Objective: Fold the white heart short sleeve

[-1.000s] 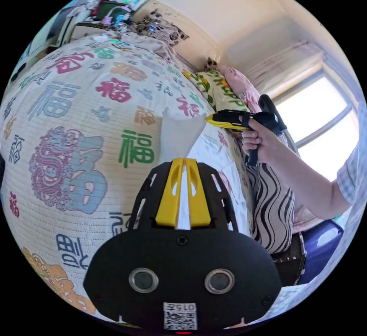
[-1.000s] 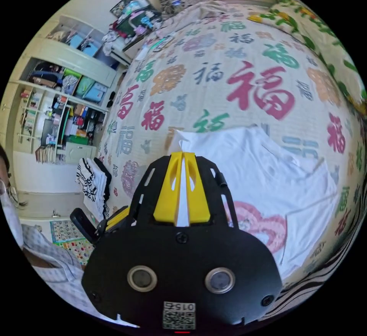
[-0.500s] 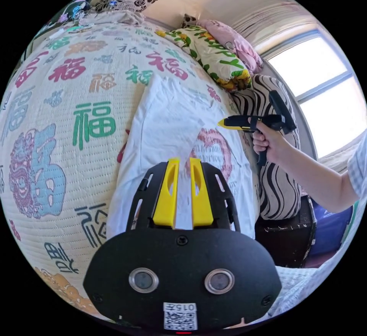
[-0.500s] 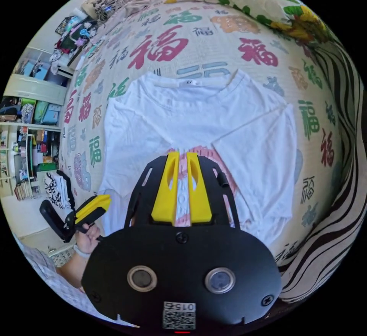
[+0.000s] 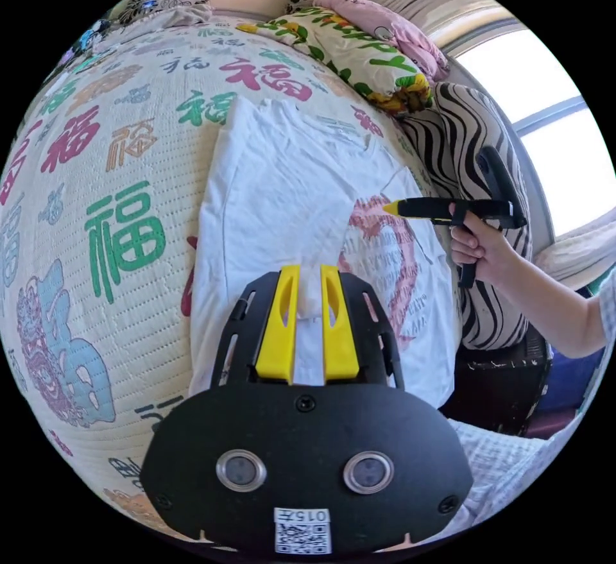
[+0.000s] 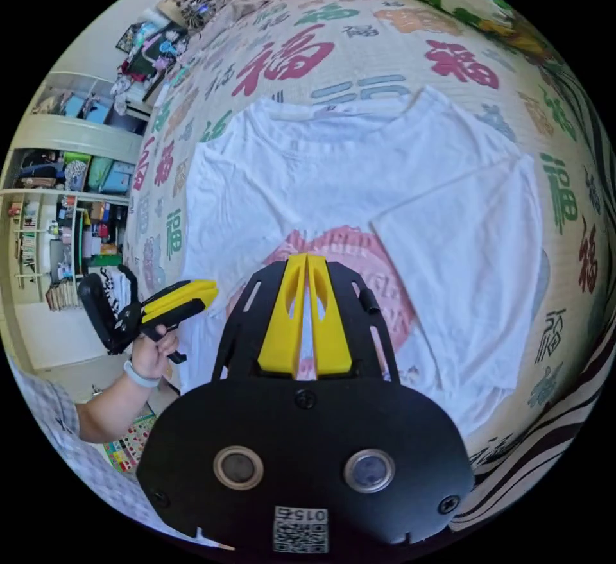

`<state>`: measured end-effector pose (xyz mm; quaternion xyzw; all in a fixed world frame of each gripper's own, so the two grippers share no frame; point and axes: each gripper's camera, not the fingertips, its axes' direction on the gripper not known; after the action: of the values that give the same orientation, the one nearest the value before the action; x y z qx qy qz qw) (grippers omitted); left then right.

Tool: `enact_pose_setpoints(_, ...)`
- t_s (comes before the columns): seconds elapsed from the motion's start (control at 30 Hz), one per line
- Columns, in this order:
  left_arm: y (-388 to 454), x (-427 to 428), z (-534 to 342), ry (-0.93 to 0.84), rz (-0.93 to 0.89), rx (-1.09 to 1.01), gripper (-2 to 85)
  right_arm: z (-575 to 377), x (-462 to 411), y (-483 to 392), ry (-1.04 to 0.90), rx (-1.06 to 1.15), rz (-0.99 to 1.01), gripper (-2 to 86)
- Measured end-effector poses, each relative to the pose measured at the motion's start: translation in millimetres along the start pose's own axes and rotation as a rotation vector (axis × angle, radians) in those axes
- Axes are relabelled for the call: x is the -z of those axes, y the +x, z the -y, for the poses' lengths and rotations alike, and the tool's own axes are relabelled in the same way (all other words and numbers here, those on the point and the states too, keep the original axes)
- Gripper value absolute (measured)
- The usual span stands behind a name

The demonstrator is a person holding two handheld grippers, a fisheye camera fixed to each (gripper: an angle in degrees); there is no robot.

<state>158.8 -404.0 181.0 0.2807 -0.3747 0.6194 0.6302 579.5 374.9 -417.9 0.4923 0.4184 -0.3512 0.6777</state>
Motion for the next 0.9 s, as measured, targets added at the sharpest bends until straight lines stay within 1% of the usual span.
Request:
enact_pose_setpoints(0.03,1,2,6,-0.005,-0.013,-0.015,5.9,-11,17,12,0.037,-0.010,0.025,-0.5)
enact_pose_setpoints(0.1,4,11,19,0.039,-0.002,-0.064,6.4,-24,46,31,0.098,-0.007,0.058,0.1)
enact_pose_setpoints(0.17,2,21,48,0.071,0.067,-0.130,7.6,-28,85,56,0.179,0.016,-0.015,2.3)
enact_pose_setpoints(0.23,-5,24,80,0.090,0.093,-0.162,8.7,-20,109,69,0.228,0.066,-0.083,4.6)
enact_pose_setpoints(0.3,-13,21,119,0.085,0.082,-0.181,9.4,-4,126,80,0.239,0.116,-0.107,6.0)
enact_pose_setpoints(0.37,-20,12,171,0.099,0.050,-0.189,9.8,24,137,88,0.227,0.153,-0.132,6.5)
enact_pose_setpoints(0.4,-22,9,183,0.102,0.039,-0.185,9.8,31,137,90,0.219,0.155,-0.132,6.6)
enact_pose_setpoints(0.43,-24,-3,206,0.083,0.017,-0.183,9.9,44,137,91,0.203,0.166,-0.125,7.4)
enact_pose_setpoints(0.5,-22,-29,237,0.000,-0.004,-0.194,10.3,62,133,90,0.165,0.182,-0.123,9.5)
enact_pose_setpoints(0.57,-15,-65,262,-0.103,-0.029,-0.209,10.5,82,122,89,0.077,0.174,-0.137,11.6)
enact_pose_setpoints(0.7,-6,-106,277,-0.205,0.024,-0.223,9.0,92,110,88,-0.019,0.188,-0.163,10.8)
enact_pose_setpoints(0.77,-1,-119,276,-0.190,0.117,-0.244,6.6,89,105,85,-0.062,0.214,-0.189,9.5)
enact_pose_setpoints(0.9,5,-132,281,-0.217,0.139,-0.267,4.1,84,107,77,-0.089,0.275,-0.228,7.7)
